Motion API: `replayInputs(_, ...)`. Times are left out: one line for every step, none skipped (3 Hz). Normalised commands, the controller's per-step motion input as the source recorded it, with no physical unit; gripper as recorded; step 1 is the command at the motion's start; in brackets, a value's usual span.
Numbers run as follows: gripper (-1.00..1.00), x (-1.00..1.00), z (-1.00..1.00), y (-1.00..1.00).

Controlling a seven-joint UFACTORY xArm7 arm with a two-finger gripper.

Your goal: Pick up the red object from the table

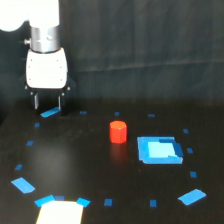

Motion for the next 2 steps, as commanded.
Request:
replayInputs(1.00,1.00,-0.35,-1.00)
replayInputs(0.85,1.00,-0.51,-1.00)
